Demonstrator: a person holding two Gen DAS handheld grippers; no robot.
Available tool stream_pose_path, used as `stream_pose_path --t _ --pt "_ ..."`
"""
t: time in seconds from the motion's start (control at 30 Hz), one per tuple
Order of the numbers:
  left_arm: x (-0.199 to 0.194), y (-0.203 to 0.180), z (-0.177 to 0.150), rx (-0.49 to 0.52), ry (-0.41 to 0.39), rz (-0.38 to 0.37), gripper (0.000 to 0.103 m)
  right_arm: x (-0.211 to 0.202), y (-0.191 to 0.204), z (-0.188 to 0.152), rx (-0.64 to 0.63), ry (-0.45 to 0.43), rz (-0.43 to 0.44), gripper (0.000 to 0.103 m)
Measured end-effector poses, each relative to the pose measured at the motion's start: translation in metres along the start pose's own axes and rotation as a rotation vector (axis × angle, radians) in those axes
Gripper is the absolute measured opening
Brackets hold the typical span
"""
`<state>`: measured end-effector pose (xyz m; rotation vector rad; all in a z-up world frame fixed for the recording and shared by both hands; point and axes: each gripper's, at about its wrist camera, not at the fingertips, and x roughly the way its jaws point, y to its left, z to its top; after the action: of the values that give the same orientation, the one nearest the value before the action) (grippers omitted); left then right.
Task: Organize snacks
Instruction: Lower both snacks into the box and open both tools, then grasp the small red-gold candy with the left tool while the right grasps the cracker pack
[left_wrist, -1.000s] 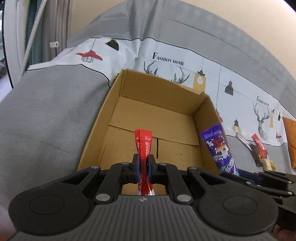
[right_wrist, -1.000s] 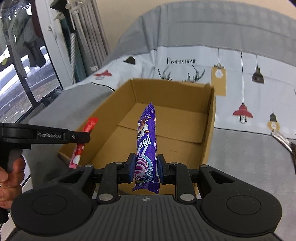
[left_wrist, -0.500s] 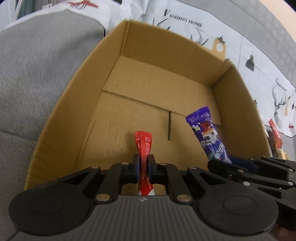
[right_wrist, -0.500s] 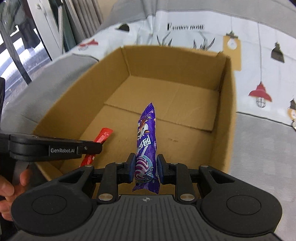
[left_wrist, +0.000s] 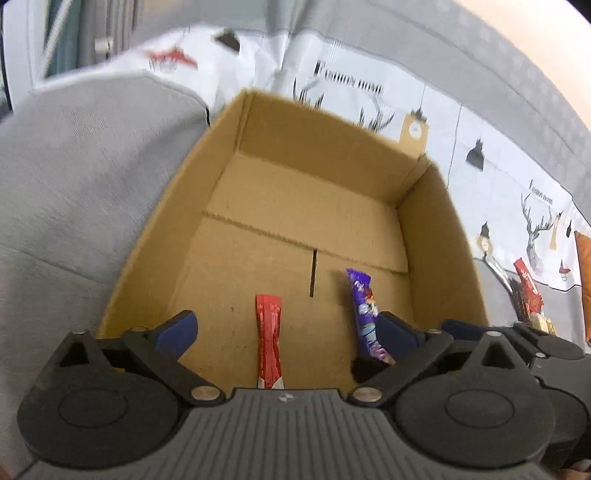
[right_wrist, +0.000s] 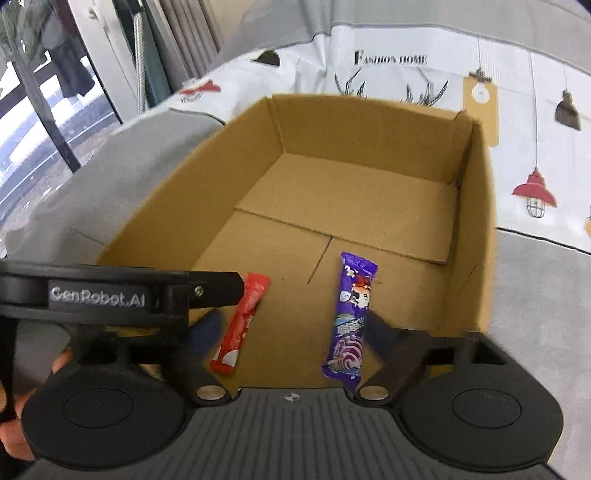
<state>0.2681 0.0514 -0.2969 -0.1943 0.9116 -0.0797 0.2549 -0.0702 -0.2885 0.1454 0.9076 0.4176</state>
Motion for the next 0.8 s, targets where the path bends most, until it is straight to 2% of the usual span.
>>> stream_pose_path --t 0.1,0.3,0.43,0.57,0.7,0.8 --pt "-0.021 -0.004 -0.001 0.007 -0.021 0.067 0.103 -0.017 0.006 -0.001 -0.007 -0.033 -0.034 0.102" --pt "-0.051 -0.011 -0.011 0.018 0.004 0.039 0.103 -0.045 0.010 -0.011 0.061 -0.016 -0.134 0.102" --pt "-0.073 -0.026 -0.026 0.060 -0.017 0.049 0.103 -0.066 0.003 -0.025 0.093 -0.014 -0.121 0.103" --pt "-0.094 -0.053 -0.037 0.142 -0.042 0.039 0.103 -0.089 -0.003 -0.040 0.113 -0.042 -0.143 0.102" --pt "-0.108 -0.085 -0.047 0.209 -0.075 0.022 0.103 -0.120 -0.025 -0.063 0.198 -0.091 -0.100 0.102" --pt "-0.109 -0.113 -0.054 0.254 -0.070 0.003 0.103 -0.142 -0.042 -0.079 0.220 -0.140 -0.125 0.102"
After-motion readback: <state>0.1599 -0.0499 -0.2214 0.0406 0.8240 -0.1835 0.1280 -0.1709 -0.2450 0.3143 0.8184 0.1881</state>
